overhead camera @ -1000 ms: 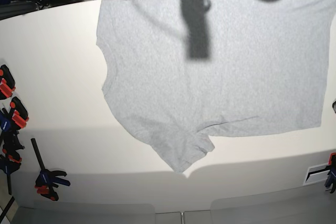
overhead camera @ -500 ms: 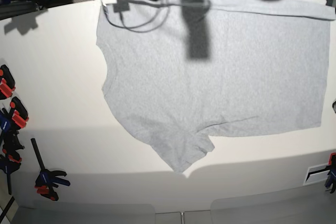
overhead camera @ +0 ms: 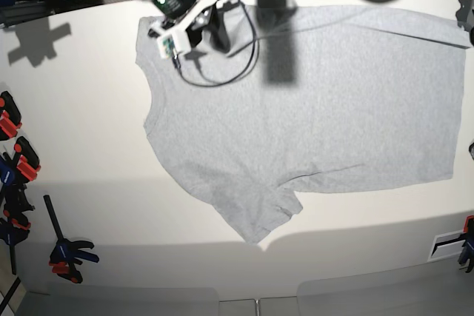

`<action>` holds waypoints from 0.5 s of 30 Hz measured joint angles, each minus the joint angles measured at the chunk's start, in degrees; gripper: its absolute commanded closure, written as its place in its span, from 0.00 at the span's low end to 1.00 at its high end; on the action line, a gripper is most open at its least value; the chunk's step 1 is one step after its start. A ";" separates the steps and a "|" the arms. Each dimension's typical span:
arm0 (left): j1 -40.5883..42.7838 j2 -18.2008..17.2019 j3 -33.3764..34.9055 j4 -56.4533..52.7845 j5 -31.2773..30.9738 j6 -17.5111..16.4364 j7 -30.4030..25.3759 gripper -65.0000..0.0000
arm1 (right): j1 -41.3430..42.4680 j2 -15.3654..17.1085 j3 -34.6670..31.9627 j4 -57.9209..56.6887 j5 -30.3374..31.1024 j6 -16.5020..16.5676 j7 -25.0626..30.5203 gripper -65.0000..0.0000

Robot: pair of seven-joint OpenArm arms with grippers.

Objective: Fold the T-shirt properly
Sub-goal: 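Lower the right gripper onto the shoulder near the sleeve and grasp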

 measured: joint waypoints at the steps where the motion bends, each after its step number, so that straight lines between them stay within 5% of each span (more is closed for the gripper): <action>1: -0.07 0.00 0.00 0.00 1.16 0.00 -1.22 1.00 | 0.79 0.00 0.00 -0.11 -0.24 -0.63 0.07 1.00; 15: -2.58 -0.02 0.09 -0.02 6.12 0.00 -3.06 1.00 | 12.52 0.00 0.00 -11.96 -0.70 -1.86 1.03 1.00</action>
